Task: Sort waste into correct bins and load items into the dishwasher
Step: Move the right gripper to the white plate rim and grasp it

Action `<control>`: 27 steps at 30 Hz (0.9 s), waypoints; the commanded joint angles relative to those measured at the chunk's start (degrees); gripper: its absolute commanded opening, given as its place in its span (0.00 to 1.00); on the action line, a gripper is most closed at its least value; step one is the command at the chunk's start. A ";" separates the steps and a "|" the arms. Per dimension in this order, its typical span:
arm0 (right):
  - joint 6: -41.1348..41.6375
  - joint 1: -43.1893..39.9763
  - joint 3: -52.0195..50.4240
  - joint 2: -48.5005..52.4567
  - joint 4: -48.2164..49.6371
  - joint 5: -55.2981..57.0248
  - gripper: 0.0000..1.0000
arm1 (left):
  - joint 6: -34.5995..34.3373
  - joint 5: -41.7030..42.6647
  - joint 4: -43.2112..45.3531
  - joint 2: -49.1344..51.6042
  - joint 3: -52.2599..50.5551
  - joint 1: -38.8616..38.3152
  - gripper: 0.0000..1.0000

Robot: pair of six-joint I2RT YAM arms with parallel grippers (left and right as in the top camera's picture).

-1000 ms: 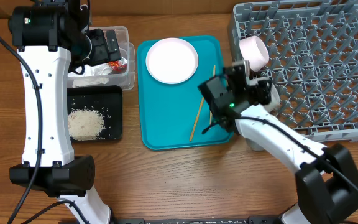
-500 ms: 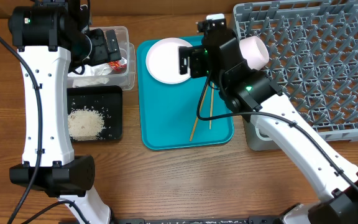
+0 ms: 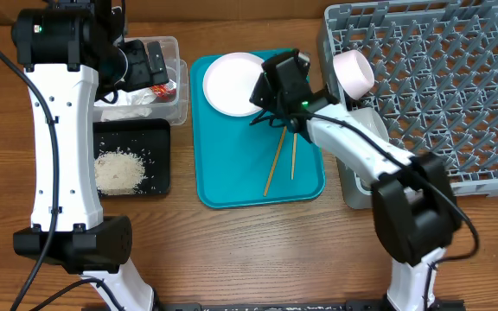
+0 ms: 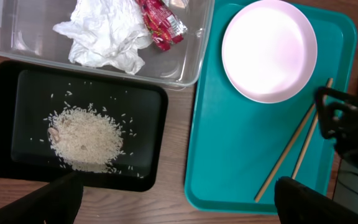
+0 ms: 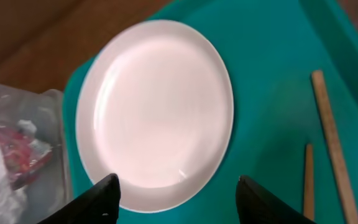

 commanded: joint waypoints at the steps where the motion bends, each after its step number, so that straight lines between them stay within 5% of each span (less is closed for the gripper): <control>1: 3.85 0.20 0.22 1.27 1.62 -0.02 0.58 | 0.50 -0.59 0.07 -1.18 0.48 0.31 1.00; 27: 1.86 0.26 0.24 9.09 -1.42 6.14 0.42 | 0.50 -0.59 0.07 -1.18 0.48 0.24 1.00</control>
